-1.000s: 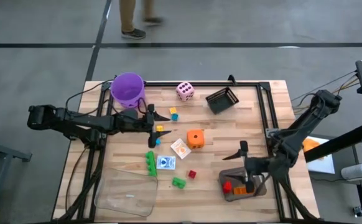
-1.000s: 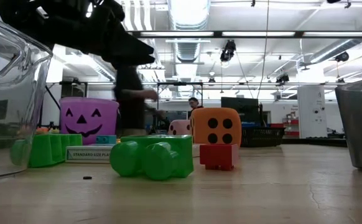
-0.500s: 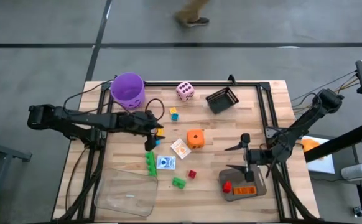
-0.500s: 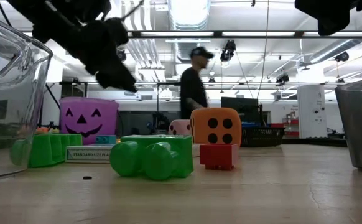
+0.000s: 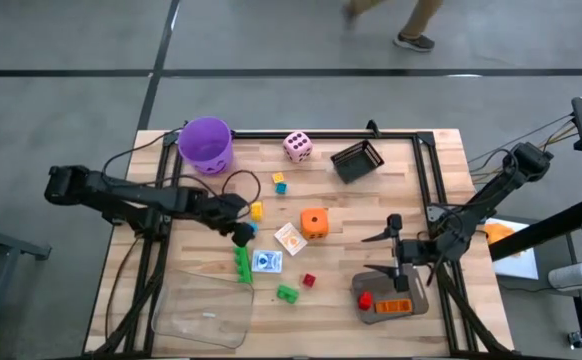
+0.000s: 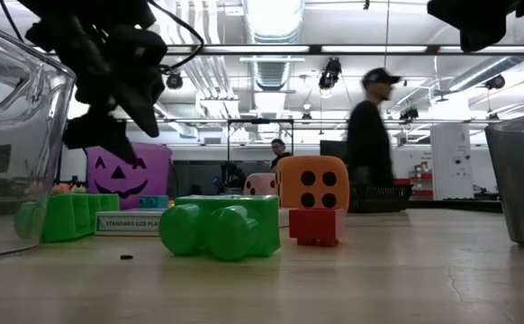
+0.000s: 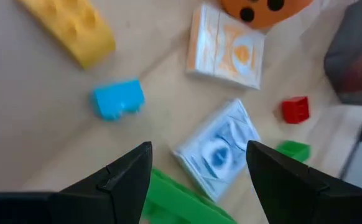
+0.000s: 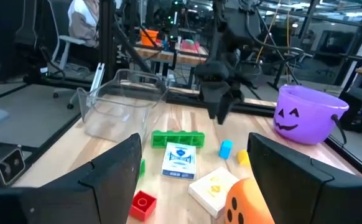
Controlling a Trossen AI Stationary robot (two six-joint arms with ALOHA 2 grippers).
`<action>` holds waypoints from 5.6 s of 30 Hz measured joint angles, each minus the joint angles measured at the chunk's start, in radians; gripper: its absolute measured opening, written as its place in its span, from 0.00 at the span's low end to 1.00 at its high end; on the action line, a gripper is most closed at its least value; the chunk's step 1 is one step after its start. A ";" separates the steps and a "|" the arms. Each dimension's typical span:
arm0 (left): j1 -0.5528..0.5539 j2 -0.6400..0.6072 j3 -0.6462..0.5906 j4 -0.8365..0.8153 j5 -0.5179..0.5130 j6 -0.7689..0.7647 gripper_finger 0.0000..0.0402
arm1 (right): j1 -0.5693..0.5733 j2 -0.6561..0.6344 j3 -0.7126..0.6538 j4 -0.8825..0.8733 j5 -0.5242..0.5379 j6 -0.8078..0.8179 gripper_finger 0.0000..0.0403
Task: Pick & Place Toys
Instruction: Put the green game piece into the black bin
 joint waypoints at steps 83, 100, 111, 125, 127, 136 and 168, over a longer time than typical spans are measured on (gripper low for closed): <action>-0.284 0.269 0.421 -0.121 -0.283 0.690 0.65 | -0.004 0.013 0.000 -0.044 0.094 -0.056 0.72; -0.369 0.612 0.621 -0.252 -0.188 0.670 0.64 | -0.004 0.013 0.000 -0.066 0.102 -0.051 0.72; -0.388 0.626 0.601 -0.203 -0.145 0.669 0.58 | -0.004 0.014 0.000 -0.087 0.124 -0.035 0.72; -0.382 0.691 0.604 -0.190 -0.119 0.682 0.58 | -0.004 0.014 0.000 -0.094 0.142 -0.035 0.72; -0.378 0.691 0.603 -0.192 -0.119 0.687 0.58 | -0.004 0.014 0.000 -0.095 0.143 -0.035 0.72; -0.346 0.632 0.601 -0.280 -0.191 0.711 0.58 | -0.004 0.014 0.014 -0.097 0.143 -0.037 0.72; -0.344 0.658 0.600 -0.112 -0.129 0.820 0.58 | -0.004 0.014 0.023 -0.114 0.142 -0.021 0.72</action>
